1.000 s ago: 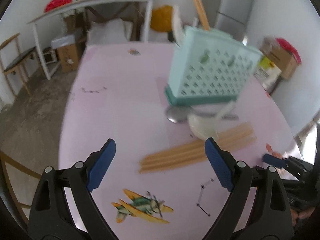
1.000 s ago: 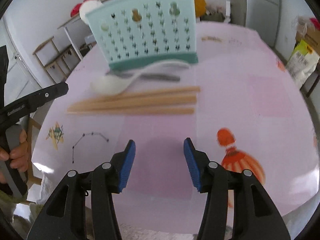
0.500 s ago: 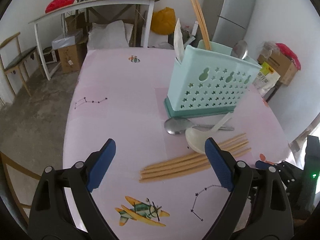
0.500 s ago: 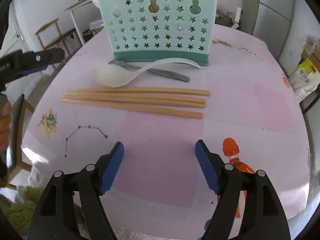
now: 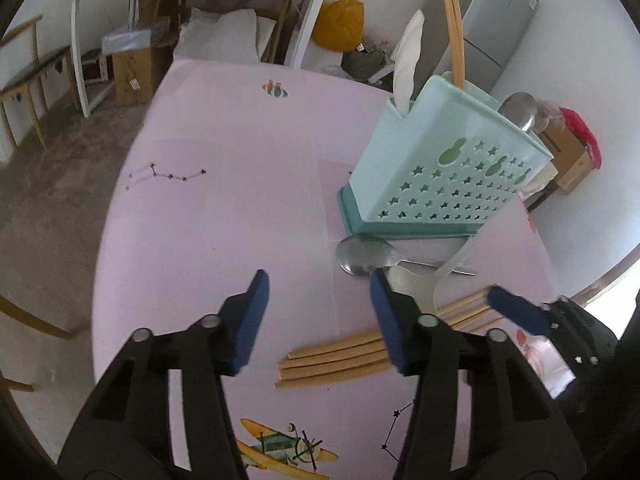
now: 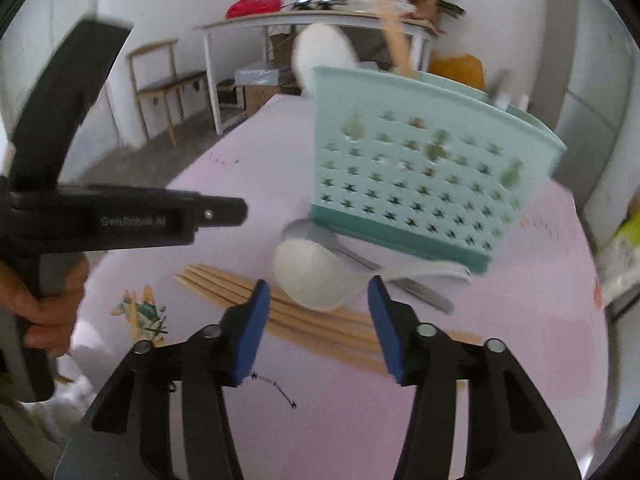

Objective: Organize utensils
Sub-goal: 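Reach the right gripper to the white ceramic spoon and close on it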

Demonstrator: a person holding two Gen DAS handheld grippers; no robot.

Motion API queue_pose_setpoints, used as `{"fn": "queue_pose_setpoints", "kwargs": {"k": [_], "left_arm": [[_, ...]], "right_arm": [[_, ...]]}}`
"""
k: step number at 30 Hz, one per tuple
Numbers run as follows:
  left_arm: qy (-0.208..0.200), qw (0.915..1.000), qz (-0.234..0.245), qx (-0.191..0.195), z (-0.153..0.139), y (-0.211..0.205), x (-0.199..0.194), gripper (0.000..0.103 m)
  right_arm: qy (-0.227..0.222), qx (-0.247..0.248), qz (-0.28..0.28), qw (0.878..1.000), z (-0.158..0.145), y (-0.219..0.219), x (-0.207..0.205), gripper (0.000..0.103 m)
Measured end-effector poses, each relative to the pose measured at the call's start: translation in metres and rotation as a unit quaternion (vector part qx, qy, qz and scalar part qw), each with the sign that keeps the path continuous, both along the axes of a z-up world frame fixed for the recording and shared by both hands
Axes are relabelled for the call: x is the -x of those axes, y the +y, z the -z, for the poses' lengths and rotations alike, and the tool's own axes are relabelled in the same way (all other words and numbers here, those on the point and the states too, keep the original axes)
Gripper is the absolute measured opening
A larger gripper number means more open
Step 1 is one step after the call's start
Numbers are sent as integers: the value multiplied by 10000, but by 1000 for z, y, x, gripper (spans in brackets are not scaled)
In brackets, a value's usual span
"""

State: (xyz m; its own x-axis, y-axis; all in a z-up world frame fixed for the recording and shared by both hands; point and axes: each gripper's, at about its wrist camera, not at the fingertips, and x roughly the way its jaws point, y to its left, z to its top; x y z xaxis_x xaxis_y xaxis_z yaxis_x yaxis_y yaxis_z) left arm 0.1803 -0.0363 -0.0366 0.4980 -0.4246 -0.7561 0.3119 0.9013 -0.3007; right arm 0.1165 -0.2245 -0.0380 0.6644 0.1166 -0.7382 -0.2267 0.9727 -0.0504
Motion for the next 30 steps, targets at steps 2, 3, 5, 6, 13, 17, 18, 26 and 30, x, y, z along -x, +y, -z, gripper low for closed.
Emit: {"fn": "queue_pose_setpoints", "kwargs": {"k": [2,3,5,6,13,17,18,26,30], "left_arm": [[77,9999,42,59,3,1,-2,37],[125,9999,62,102,5,2,-3,34],[162,9997,99,149,8,3,-5,31],[163,9997,114,167,9,4,-6,29],[241,9994,141,197,19,8,-16,23],[164,9994,215,219,18,6,-18,23],[107,9993,247,241,16,6,-17,23],[-418,9963,739,109,4,-8,-13,25],[-687,9902,1192,-238,1,-27,-7,41]], "right_arm": [[38,229,-2,9997,7,8,-6,38],[96,338,-48,9994,12,12,-9,34],[98,570,-71,9983,16,17,-12,29],[102,669,-102,9977,17,19,-13,27],[234,999,-278,9943,20,34,-18,25],[327,1186,-284,9920,26,40,-28,22],[342,1228,-277,9915,28,39,-29,15],[197,1076,-5,9940,14,34,-44,5],[79,731,283,9969,-9,10,-42,4]]}}
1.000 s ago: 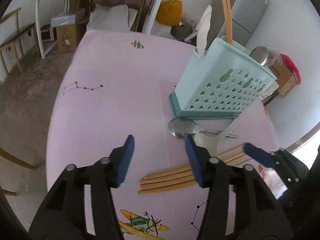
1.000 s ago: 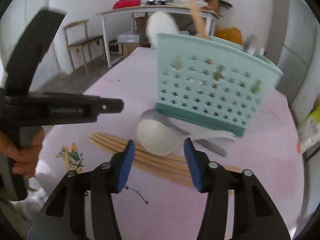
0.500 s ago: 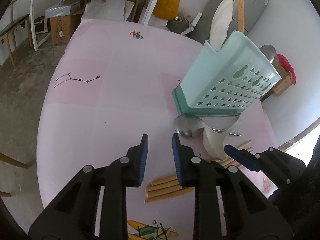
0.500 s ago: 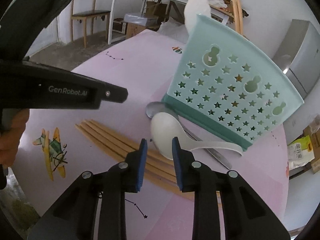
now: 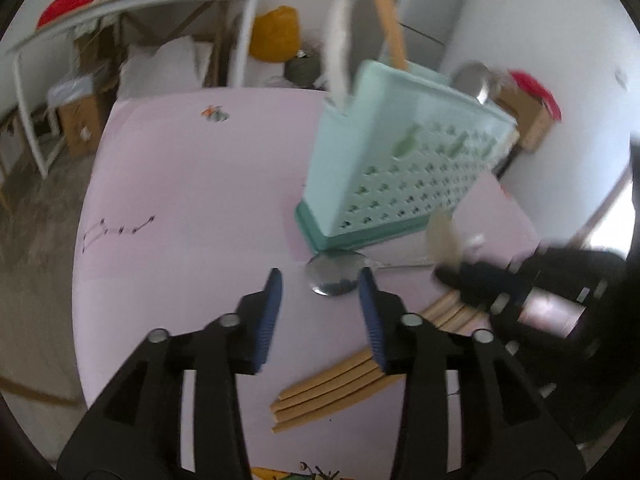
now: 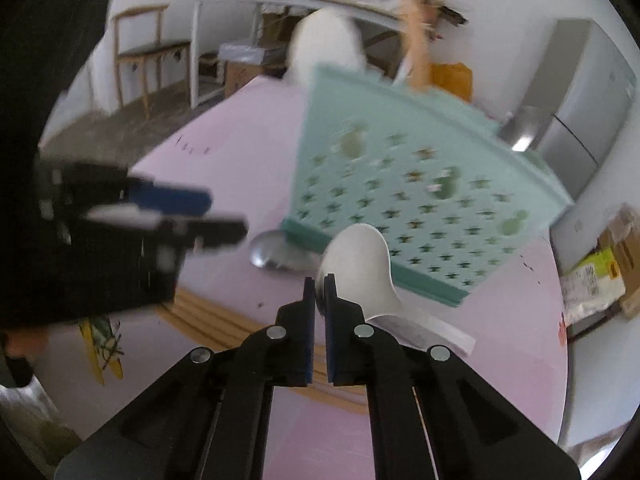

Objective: Organize utensils
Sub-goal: 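Reach the right gripper to the white ceramic spoon and close on it, then close the left gripper on the steel spoon while the right gripper holds the white spoon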

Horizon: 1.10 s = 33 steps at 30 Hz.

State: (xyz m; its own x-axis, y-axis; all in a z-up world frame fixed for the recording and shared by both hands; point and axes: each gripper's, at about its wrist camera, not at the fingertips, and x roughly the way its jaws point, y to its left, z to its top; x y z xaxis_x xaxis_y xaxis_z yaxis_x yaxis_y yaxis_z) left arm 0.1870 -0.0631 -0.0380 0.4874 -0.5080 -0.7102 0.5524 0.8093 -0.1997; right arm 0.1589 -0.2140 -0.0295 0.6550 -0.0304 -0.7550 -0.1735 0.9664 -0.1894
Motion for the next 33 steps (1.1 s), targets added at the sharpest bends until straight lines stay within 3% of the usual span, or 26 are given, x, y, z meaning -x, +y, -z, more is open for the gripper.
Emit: {"fn": "queue_pose_setpoints", "kwargs": {"k": [3,6,11,15,21,23,28,33], "left_arm": [[-123,9988,302,-363,3,-16,3,46],[-385,9923,333,-1131,13,-35,4,46],[-392,9844,667,-1583,28,-54,5,46],[-712,9773,874,-1795,25,-61,8,46],[-1302,9566,1191,-2318,28,-74,20,20],[-1556,9472,1257,-2506,28,-77,29,17],[-1946,9399,1154,-2556,21,-80,40,12],[-2046,9481,806,-2298,9,-83,30,8]], "right_arm": [[-109,-403,310,9986,-19,-27,3,4],[-186,-720,561,9957,-28,-49,3,4],[-235,-1011,790,9915,-31,-73,4,4],[-273,-1144,845,9895,-29,-81,7,4],[-331,-1287,939,9867,-27,-87,15,4],[-342,-1295,961,9863,-28,-88,16,4],[-357,-1345,997,9852,-27,-91,17,4],[-336,-1348,976,9855,-26,-92,16,4]]}}
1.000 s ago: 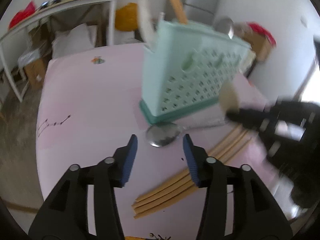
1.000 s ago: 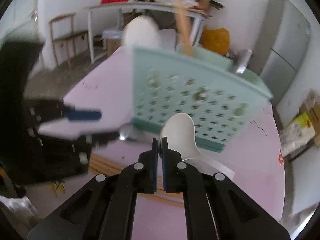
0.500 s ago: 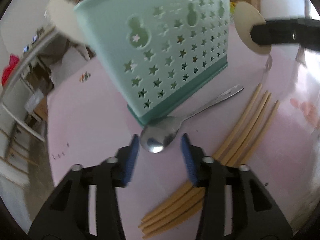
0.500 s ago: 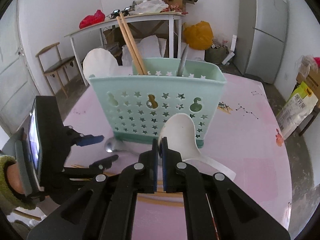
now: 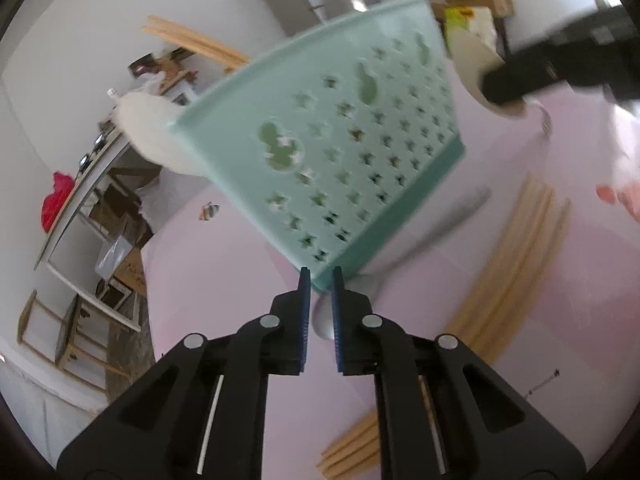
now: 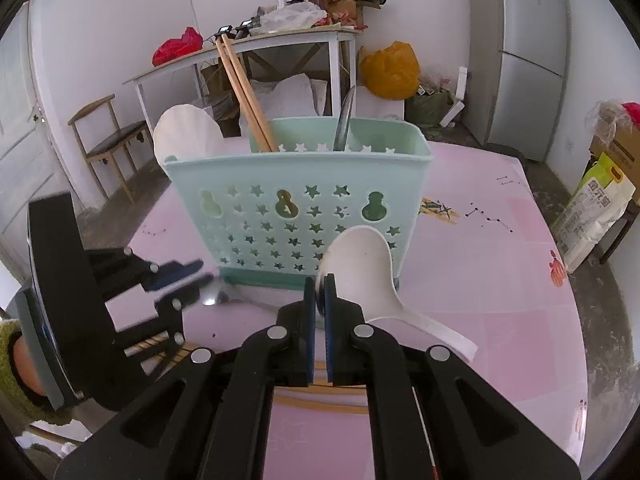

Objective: Organize utensils
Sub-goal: 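Close the left gripper on the steel spoon while the right gripper holds the white spoon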

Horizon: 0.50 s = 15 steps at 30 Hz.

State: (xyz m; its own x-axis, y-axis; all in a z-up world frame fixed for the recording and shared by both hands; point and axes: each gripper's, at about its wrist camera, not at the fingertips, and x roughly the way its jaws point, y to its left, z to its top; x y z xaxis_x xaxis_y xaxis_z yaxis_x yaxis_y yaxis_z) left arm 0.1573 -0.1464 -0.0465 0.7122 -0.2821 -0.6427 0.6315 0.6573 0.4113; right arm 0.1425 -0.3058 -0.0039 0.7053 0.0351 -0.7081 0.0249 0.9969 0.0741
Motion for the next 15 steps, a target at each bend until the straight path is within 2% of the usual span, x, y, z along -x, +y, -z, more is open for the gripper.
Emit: {"fn": "queue_pose_setpoints", "kwargs": {"k": [3,6,8,9,11,14,15], "left_arm": [[372,9991,142,138,0,2,-7,8],[534,9981,292,-3,9,1,-7,14],[621,9975,318,-149,16,-1,-9,36],[656,9971,321,-213,19,-1,-11,38],[604,9974,348,-181,21,1,-11,40],[795,9963,315,15,21,5,-19,40],[923,9952,292,139,21,7,-23,34]], "right_arm": [[1,-4,-1,10000,-1,0,0,4],[-2,-56,4,10000,-2,-2,1,5],[24,-130,0,9999,-1,-2,-1,5],[32,-153,-3,9999,0,-1,-1,5],[48,-170,-8,9998,1,0,-2,5],[50,-179,-18,9998,2,2,-3,5],[52,-186,-20,9998,2,2,-3,5]]}}
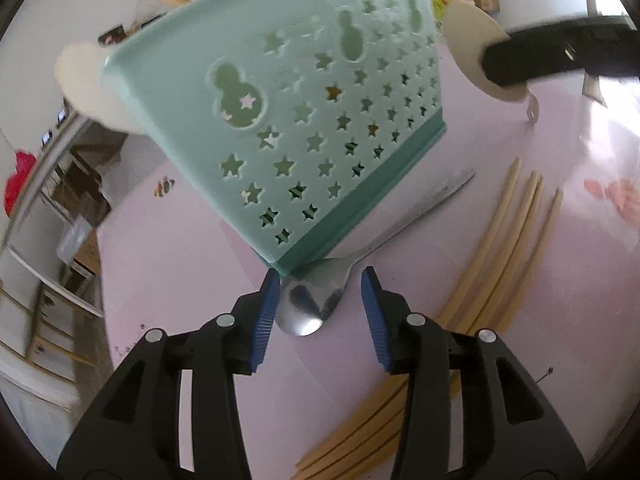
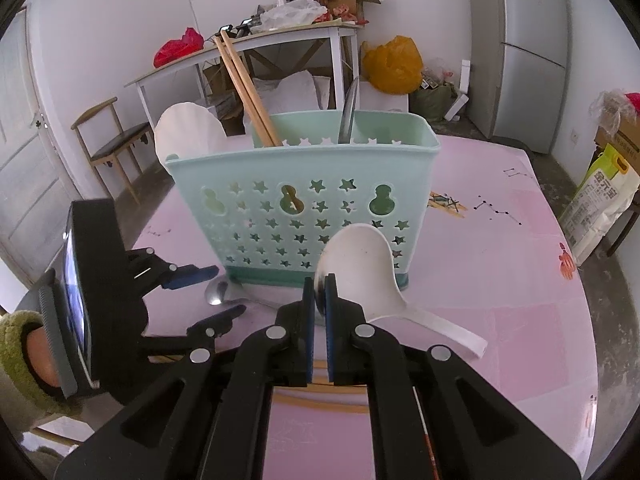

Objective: Organize utensils
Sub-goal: 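Close the left gripper on the steel spoon while the right gripper holds the white spoon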

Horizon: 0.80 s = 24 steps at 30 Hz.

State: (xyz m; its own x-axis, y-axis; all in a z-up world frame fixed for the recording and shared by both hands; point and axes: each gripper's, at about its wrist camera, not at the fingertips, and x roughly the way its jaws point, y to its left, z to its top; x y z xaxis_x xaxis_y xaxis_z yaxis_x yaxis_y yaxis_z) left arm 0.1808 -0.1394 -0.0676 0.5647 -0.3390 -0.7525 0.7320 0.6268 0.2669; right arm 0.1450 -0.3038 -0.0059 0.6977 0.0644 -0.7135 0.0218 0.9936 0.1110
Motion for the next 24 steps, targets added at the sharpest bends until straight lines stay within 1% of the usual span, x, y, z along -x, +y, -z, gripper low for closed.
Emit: {"fn": "queue_pose_setpoints", "kwargs": {"k": [1,3,10,11,13,14,20,21,22,23,24], "left_arm": [[78,9999,-16,62,0,2,-3,31],[30,10000,11,33,3,7,-10,29],[-15,9993,375,-84,2,12,1,19],[-11,9991,420,-96,1,13,2,14],[96,9987,489,-58,-2,13,6,0],[184,9986,494,-48,-3,13,4,0],[212,9991,352,83,-3,21,-3,0],[203,9990,381,104,-3,22,-6,2],[189,9990,408,69,-2,21,-6,6],[168,9989,426,18,0,20,-9,20],[138,9990,428,-25,-3,13,7,32]], "right_arm": [[4,-12,-2,10000,0,0,0,5],[8,-31,-4,10000,1,1,0,5],[21,-55,-35,10000,3,2,0,6],[20,-59,-34,10000,3,2,0,6],[10,-66,-32,10000,2,1,0,6],[5,-65,-30,10000,2,1,0,6],[7,-95,-16,10000,3,1,1,6],[4,-97,-17,10000,3,0,2,6],[4,-106,-16,9999,3,0,2,6],[1,-120,-10,9999,3,0,1,6],[-3,-138,-2,9999,3,0,1,6]]}}
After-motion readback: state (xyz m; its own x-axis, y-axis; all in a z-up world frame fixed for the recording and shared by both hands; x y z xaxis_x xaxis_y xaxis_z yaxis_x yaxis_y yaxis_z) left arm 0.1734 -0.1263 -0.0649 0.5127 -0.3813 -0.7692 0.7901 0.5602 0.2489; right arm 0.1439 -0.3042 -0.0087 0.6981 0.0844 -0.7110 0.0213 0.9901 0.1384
